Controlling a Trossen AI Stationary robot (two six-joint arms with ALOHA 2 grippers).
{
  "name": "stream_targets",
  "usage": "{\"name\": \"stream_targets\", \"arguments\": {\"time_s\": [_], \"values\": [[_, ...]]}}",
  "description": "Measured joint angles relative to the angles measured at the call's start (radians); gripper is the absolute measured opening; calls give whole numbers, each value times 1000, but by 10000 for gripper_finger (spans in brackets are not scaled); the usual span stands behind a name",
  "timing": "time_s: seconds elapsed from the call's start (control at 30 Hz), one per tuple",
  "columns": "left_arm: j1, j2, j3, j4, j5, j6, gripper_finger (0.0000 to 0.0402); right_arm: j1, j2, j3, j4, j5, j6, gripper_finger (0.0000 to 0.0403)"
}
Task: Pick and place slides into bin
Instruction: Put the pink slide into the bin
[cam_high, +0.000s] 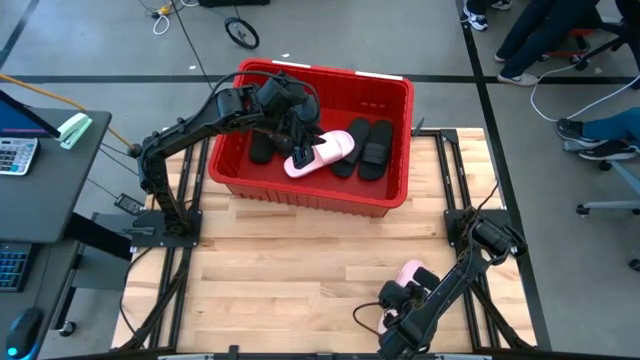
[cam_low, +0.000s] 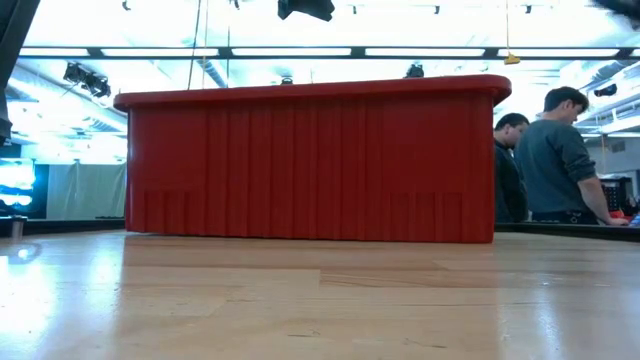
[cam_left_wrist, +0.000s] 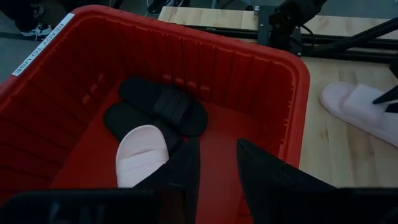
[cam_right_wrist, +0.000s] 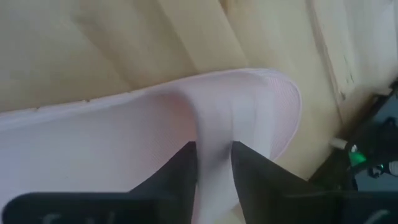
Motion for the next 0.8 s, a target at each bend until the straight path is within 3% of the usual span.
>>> {"name": "stream_targets", "arguments": {"time_s": [0.13,0.27,0.43,0.63,0.8], "values": [[0,0,0,0,0,-6,108,-14,0,-62,-5,-65,58,74],[0,0,0,0,0,-7,107,-29,-1,-83,0,-84,53,18],[0,0,0,-1,0,-7,107,-44,-32,-25,-1,-70,77,17],[0,0,0,0,0,-6,107,-42,-154,86,-9,113,170,10],[9,0,0,8,-13,8,107,-44,-293,141,-46,400,181,9]]}}
